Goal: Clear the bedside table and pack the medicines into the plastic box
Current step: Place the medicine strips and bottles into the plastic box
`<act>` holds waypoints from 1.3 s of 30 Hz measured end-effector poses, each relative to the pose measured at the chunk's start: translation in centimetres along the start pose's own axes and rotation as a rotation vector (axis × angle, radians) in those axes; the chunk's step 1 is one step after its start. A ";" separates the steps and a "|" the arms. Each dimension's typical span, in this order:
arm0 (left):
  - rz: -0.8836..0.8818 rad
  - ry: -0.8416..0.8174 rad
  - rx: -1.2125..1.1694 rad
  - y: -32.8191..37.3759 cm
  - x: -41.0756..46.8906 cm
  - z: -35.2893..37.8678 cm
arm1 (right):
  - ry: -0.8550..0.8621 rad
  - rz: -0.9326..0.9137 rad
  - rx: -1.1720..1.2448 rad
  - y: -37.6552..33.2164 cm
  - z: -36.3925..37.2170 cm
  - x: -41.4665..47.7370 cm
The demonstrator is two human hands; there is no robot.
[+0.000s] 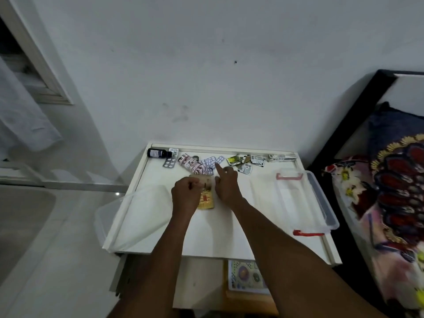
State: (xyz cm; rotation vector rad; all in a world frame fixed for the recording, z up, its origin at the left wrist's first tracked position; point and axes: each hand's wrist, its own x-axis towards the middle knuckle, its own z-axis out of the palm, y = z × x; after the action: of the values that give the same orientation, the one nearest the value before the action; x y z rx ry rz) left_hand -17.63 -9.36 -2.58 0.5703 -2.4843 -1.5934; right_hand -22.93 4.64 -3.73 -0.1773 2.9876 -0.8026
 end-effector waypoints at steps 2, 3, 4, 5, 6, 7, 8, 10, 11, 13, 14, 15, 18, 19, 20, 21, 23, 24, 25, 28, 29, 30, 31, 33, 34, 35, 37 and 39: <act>0.043 -0.053 -0.013 0.2 1.7 0.3 | -0.042 0.019 -0.090 -0.1 1.0 2.3; 0.058 -0.079 -0.027 0.4 2.3 0.3 | -0.049 0.033 -0.116 -0.1 1.3 2.9; 0.066 -0.093 -0.033 0.3 2.8 0.3 | -0.035 0.043 -0.122 0.1 1.6 3.3; 0.070 -0.087 -0.029 0.2 3.1 0.2 | 0.002 0.046 -0.112 0.3 1.8 3.5; 0.071 -0.068 -0.020 -0.1 3.3 0.2 | 0.048 0.037 -0.093 0.6 1.9 3.5; 0.075 -0.046 -0.002 -0.2 3.4 0.1 | 0.096 0.019 -0.080 0.9 1.9 3.3; 0.079 -0.030 0.017 -0.3 3.3 0.0 | 0.137 0.000 -0.071 1.2 2.0 2.9; 0.082 -0.032 0.022 0.0 3.0 0.0 | 0.186 0.022 -0.057 1.6 2.0 2.0; 0.086 -0.042 0.032 0.3 2.8 0.0 | 0.210 0.073 -0.030 1.6 1.9 1.5; 0.102 -0.049 0.087 0.8 2.4 0.0 | 0.247 0.203 0.067 1.2 1.7 0.8; 0.110 -0.047 0.100 1.0 2.2 -0.1 | 0.257 0.261 0.105 0.9 1.3 0.6; 0.116 -0.046 0.102 1.1 2.1 -0.2 | 0.255 0.302 0.115 0.6 1.0 0.5; 0.132 -0.046 0.112 1.4 1.6 -0.4 | 0.156 0.299 -0.020 0.3 0.3 0.5; 0.140 -0.050 0.125 1.5 1.5 -0.5 | 0.120 0.274 -0.092 0.3 0.1 0.3; 0.150 -0.056 0.138 1.5 1.4 -0.5 | 0.099 0.257 -0.146 0.2 0.1 0.1; 0.157 -0.065 0.147 1.5 1.5 -0.5 | 0.087 0.256 -0.183 0.3 0.1 -0.1; 0.168 -0.083 0.157 1.6 1.5 -0.6 | 0.075 0.272 -0.223 0.5 0.3 -0.9; 0.172 -0.088 0.153 1.6 1.6 -0.6 | 0.081 0.275 -0.224 0.6 0.4 -1.3; 0.176 -0.089 0.147 1.7 1.6 -0.6 | 0.091 0.272 -0.231 0.8 0.6 -1.7; 0.176 -0.106 0.100 2.0 1.3 -0.2 | 0.142 0.291 -0.213 1.2 0.8 -2.2; 0.169 -0.128 0.087 2.1 1.2 -0.1 | 0.151 0.310 -0.183 1.2 0.7 -2.0; 0.151 -0.156 0.072 2.1 1.2 0.0 | 0.144 0.325 -0.156 1.0 0.5 -1.7; 0.123 -0.184 0.042 2.1 1.3 0.1 | 0.126 0.335 -0.134 0.8 0.3 -1.5; 0.079 -0.214 -0.007 2.0 1.5 0.2 | 0.081 0.374 -0.092 0.4 0.1 -1.1; 0.070 -0.216 -0.021 1.9 1.7 0.2 | 0.062 0.402 -0.082 0.0 0.0 -1.0; 0.067 -0.217 -0.028 1.7 1.8 0.1 | 0.049 0.429 -0.070 -0.3 0.0 -0.8; 0.071 -0.225 -0.024 1.7 1.8 -0.2 | 0.038 0.480 -0.063 -0.5 0.2 -0.5; 0.089 -0.218 0.011 1.9 1.7 -0.5 | 0.024 0.523 -0.047 -0.6 0.2 -0.6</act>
State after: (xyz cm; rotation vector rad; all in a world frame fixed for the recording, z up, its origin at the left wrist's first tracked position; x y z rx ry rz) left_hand -19.43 -9.77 -0.83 0.2964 -2.6311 -1.6915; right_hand -22.28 4.04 -3.59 0.5900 2.8553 -0.6686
